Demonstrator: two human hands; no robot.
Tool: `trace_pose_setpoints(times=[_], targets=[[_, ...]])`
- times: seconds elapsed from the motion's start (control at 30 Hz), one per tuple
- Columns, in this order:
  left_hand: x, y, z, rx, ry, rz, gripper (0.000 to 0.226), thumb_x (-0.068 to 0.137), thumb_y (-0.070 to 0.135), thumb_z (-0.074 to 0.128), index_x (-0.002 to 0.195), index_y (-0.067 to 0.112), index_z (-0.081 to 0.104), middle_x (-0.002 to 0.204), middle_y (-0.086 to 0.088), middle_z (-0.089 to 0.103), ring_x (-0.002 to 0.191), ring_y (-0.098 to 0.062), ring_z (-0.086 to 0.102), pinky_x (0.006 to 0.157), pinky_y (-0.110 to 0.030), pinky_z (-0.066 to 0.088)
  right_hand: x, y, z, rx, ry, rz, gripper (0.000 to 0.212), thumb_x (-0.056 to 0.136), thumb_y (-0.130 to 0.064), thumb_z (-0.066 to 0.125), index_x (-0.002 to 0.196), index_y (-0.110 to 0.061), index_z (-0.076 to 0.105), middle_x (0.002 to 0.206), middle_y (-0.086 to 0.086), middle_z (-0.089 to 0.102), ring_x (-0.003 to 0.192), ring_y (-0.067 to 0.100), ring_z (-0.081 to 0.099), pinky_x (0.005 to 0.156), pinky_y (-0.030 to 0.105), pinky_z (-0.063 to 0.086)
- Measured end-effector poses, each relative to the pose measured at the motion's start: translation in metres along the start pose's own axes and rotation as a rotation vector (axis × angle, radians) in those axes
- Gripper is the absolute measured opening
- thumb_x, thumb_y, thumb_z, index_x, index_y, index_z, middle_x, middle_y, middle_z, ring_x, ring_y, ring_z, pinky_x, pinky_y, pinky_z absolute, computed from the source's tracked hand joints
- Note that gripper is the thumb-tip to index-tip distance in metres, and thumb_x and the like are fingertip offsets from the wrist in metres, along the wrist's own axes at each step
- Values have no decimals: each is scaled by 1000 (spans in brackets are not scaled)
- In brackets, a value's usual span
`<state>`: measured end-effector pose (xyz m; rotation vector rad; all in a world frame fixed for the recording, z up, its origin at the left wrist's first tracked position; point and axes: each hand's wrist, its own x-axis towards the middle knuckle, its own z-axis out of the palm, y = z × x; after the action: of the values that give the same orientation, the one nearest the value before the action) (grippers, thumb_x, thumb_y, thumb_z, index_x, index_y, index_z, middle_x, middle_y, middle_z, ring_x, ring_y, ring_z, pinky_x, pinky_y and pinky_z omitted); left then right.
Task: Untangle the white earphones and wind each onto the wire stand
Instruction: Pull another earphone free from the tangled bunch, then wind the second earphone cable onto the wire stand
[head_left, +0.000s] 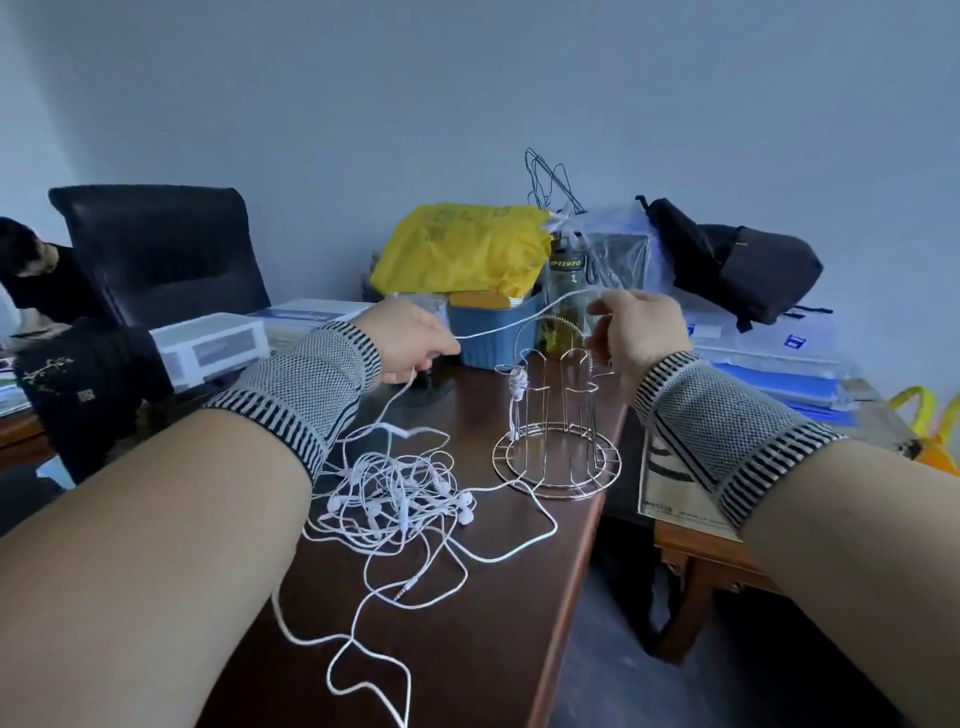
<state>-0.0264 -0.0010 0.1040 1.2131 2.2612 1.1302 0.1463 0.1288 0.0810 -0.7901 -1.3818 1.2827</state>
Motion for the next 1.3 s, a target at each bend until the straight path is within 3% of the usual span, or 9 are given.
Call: trace_pose_setpoints(times=[0.13, 0.27, 0.4, 0.5, 0.63, 0.83, 0.9, 1.1, 1.3], targets=[[-5, 4, 2, -124, 16, -29, 17, 92, 20, 63, 76, 17, 59, 68, 1, 52, 66, -9, 50, 74, -28, 43, -1, 3, -18, -223, -156, 97, 21, 89, -8, 50, 74, 0, 62, 49, 11, 55, 39, 21, 44, 34, 20, 32], [-8, 29, 12, -232, -33, 39, 15, 89, 21, 69, 76, 20, 64, 60, 7, 56, 61, -7, 52, 70, -26, 48, -13, 3, -17, -330, -382, 15, 8, 87, -4, 57, 90, -1, 63, 50, 9, 58, 48, 23, 51, 52, 31, 42], [-11, 53, 29, -178, -98, 113, 11, 87, 20, 72, 77, 17, 67, 52, 9, 55, 53, -5, 49, 62, -22, 45, -18, -7, -11, -149, -480, 12, 37, 83, 3, 60, 117, -11, 56, 68, 13, 57, 45, 21, 47, 55, 32, 39], [-14, 59, 39, -120, -149, 129, 13, 87, 18, 70, 75, 15, 66, 56, 5, 52, 49, -4, 45, 55, -19, 41, -17, -12, -17, -263, -532, -57, 4, 86, -12, 66, 90, -14, 66, 53, 1, 47, 40, 15, 41, 47, 26, 35], [-12, 53, 43, -67, -193, 113, 17, 88, 16, 70, 73, 13, 62, 55, 5, 51, 47, -3, 45, 46, -15, 41, -6, -9, -37, -382, -364, -143, 20, 86, -21, 65, 66, -15, 66, 39, -6, 41, 39, 15, 38, 47, 27, 36], [-9, 44, 38, -124, -169, 75, 18, 90, 15, 66, 73, 17, 64, 66, 4, 58, 63, -6, 55, 65, -23, 51, 3, -2, -48, -211, -132, 20, 26, 85, -8, 55, 60, -8, 59, 50, 2, 49, 40, 15, 38, 47, 29, 35], [-10, 46, 36, -173, -175, 61, 14, 90, 14, 66, 76, 17, 65, 66, 5, 60, 65, -7, 56, 79, -35, 52, -3, -3, -44, -167, -203, 78, 20, 84, -4, 55, 65, -5, 60, 53, 6, 52, 37, 14, 36, 43, 23, 32], [-13, 56, 36, -236, -183, 72, 7, 91, 17, 67, 84, 16, 65, 74, 3, 62, 69, -8, 58, 65, -34, 54, -15, 1, -25, -319, -592, 122, 20, 83, -21, 69, 91, -3, 64, 62, 5, 66, 42, 17, 39, 49, 26, 33], [-10, 56, 40, -350, -193, 87, 6, 89, 14, 69, 84, 15, 66, 71, 3, 63, 65, -8, 57, 60, -31, 54, -21, 4, -12, -328, -676, 32, 23, 78, -29, 76, 73, -10, 63, 63, 3, 65, 39, 13, 33, 42, 22, 30]])
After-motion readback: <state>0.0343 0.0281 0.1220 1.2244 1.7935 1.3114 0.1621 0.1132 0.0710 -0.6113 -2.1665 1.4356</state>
